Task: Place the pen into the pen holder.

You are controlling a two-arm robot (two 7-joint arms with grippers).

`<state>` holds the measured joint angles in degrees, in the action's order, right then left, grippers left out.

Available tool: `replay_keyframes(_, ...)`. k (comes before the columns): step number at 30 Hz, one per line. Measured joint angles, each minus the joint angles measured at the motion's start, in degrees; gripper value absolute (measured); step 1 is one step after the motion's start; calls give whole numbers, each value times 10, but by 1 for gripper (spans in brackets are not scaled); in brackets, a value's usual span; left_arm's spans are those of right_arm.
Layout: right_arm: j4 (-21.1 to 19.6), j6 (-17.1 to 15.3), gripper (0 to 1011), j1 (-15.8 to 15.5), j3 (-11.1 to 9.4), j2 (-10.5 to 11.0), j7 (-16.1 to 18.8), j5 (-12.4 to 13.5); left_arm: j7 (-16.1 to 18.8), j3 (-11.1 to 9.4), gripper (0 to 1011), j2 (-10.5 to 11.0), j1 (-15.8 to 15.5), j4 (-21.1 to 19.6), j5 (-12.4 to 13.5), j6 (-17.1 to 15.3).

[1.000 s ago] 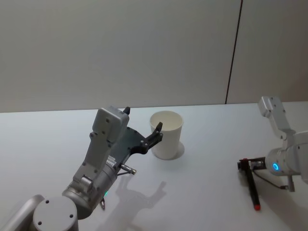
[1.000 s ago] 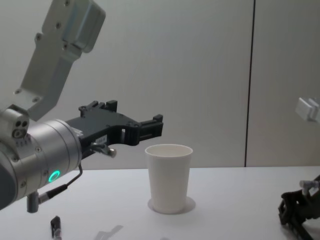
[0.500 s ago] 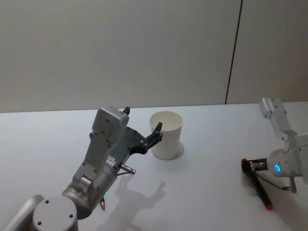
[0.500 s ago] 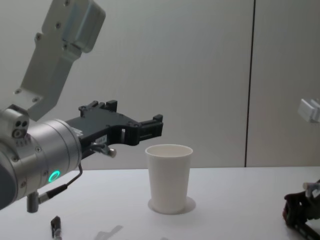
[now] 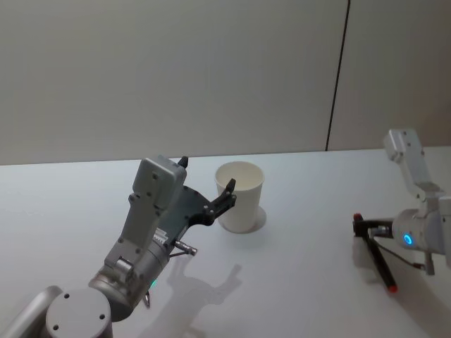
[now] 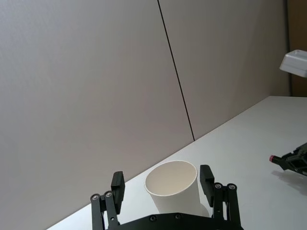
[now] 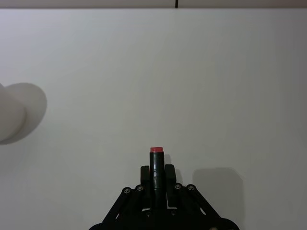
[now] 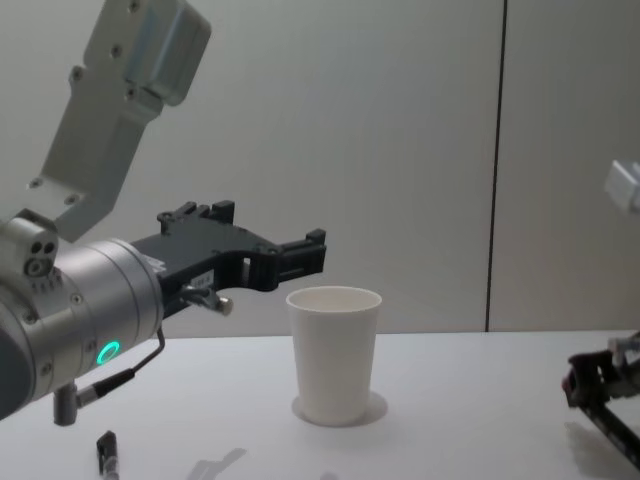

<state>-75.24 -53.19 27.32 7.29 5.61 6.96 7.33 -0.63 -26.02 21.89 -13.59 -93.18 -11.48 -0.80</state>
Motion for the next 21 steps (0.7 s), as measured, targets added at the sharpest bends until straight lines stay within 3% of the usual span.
replay_keyframes(21, -62, 152, 166, -38, 7, 3, 13, -23, 0, 0, 1000, 0, 0, 0, 0, 0)
